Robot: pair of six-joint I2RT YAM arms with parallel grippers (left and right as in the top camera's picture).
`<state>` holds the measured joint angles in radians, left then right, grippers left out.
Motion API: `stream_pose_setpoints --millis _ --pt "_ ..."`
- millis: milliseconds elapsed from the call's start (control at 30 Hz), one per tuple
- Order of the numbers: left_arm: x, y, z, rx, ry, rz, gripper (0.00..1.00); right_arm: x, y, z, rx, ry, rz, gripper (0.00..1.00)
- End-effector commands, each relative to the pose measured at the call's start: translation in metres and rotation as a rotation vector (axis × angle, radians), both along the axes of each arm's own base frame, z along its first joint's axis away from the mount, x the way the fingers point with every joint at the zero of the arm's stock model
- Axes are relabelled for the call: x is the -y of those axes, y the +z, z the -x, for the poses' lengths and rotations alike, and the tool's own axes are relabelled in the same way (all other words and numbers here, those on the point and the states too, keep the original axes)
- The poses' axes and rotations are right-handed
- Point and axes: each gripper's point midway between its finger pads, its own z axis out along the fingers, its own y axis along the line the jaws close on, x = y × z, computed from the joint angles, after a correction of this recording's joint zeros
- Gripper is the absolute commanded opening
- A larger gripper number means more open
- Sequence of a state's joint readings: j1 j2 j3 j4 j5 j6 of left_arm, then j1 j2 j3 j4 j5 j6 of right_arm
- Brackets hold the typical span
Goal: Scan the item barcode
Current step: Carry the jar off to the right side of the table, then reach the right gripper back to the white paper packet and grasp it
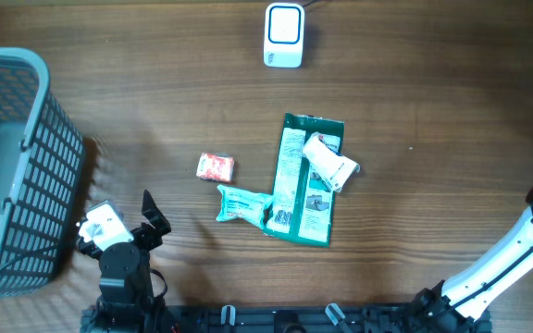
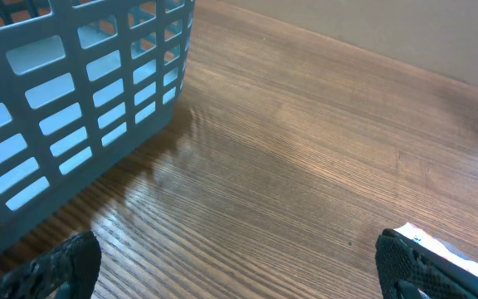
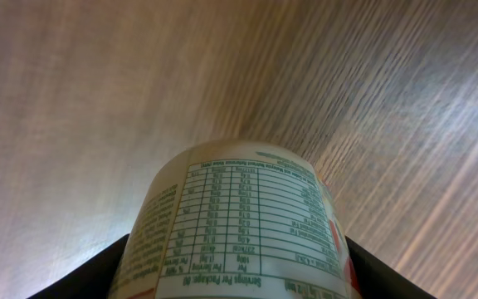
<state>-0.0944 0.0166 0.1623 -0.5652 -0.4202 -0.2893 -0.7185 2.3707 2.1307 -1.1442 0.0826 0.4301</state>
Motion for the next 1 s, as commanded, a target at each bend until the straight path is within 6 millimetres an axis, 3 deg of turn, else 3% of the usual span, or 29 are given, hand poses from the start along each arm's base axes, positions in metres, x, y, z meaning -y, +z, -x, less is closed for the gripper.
stream_pose_setpoints --millis 0,67,133,233,367,467,567,700,767,800,867,967 --pt "0.002 -0.003 -0.001 -0.010 -0.020 -0.015 1.00 0.009 -0.012 0.004 0.014 -0.037 -0.023 0.70" --pt "0.002 -0.003 -0.001 -0.010 -0.020 -0.015 1.00 0.014 -0.011 0.007 0.018 -0.049 -0.020 0.78" --pt "0.002 -0.003 -0.001 -0.010 -0.020 -0.015 1.00 0.017 -0.011 0.011 0.016 -0.056 -0.021 1.00" --pt "0.002 -0.003 -0.001 -0.010 -0.020 -0.015 1.00 0.022 -0.007 0.018 0.016 -0.071 -0.023 1.00" --pt "0.002 -0.003 -0.001 -0.010 -0.020 -0.015 1.00 0.023 0.043 0.010 0.119 -0.069 0.007 0.99" --pt "0.002 -0.003 -0.001 -0.010 -0.020 -0.015 1.00 0.006 0.098 -0.007 0.282 -0.050 -0.013 0.99" --pt "0.002 -0.003 -0.001 -0.010 -0.020 -0.015 1.00 -0.046 0.155 -0.022 0.442 0.011 -0.125 1.00" --pt "0.002 -0.003 -0.001 -0.010 -0.020 -0.015 1.00 -0.126 0.196 -0.032 0.458 0.227 -0.163 1.00" --pt "0.002 -0.003 -0.001 -0.010 -0.020 -0.015 1.00 -0.173 0.205 -0.038 0.434 0.390 -0.167 1.00" --pt "0.002 -0.003 -0.001 -0.010 -0.020 -0.015 1.00 -0.208 0.207 -0.041 0.406 0.531 -0.173 1.00" --pt "0.002 -0.003 -0.001 -0.010 -0.020 -0.015 1.00 -0.274 0.201 -0.039 0.331 0.822 -0.200 1.00" --pt "0.002 -0.003 -0.001 -0.010 -0.020 -0.015 1.00 -0.354 0.185 -0.031 0.246 1.165 -0.239 1.00"
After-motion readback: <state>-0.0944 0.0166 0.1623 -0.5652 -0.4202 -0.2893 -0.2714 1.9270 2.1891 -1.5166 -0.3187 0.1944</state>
